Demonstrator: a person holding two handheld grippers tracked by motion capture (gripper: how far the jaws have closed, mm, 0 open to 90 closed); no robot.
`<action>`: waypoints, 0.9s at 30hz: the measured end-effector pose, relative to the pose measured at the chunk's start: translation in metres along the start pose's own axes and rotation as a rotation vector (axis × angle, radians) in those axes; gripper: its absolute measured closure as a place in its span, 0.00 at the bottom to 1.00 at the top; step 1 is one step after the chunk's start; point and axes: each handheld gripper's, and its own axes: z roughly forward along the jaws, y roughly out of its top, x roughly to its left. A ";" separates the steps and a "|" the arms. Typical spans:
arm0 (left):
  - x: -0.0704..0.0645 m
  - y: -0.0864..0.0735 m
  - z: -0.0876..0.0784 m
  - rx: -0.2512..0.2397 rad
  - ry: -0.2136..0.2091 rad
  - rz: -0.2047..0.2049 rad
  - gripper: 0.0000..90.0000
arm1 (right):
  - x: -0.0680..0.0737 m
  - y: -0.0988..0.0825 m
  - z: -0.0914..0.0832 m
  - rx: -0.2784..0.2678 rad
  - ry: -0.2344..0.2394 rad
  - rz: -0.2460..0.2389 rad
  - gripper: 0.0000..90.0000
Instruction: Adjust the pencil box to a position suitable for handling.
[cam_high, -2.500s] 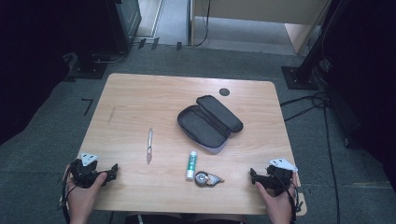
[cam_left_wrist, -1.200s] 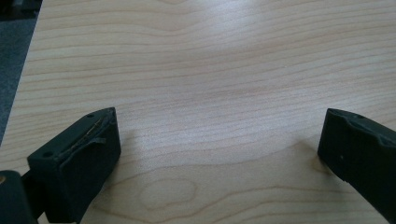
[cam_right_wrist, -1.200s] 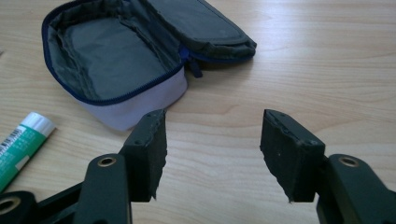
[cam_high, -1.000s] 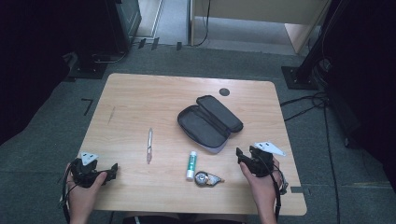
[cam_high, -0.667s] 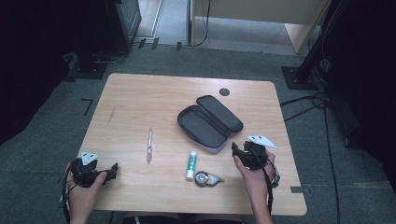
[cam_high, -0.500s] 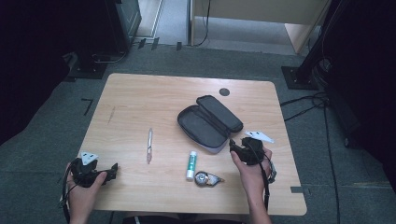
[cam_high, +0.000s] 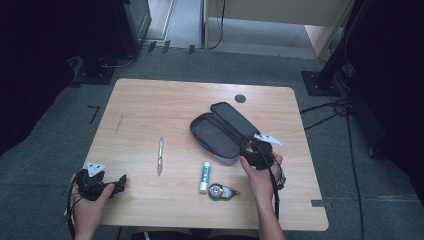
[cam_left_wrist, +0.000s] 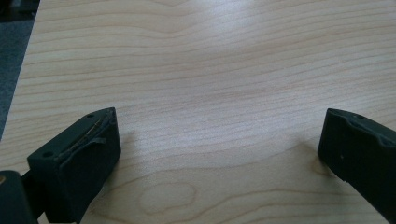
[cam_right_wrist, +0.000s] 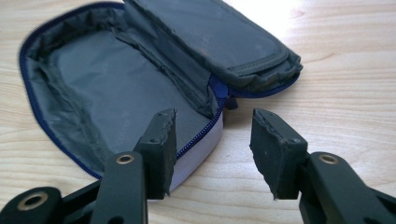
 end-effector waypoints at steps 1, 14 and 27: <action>0.000 0.000 0.000 0.000 0.000 0.000 0.00 | 0.002 0.000 0.004 0.011 -0.003 0.009 0.56; 0.000 0.000 0.000 0.000 0.000 -0.001 0.00 | 0.009 0.000 0.030 0.106 -0.077 0.110 0.61; 0.000 0.000 0.000 0.000 0.000 -0.001 0.00 | 0.008 0.000 0.039 0.119 -0.059 0.138 0.80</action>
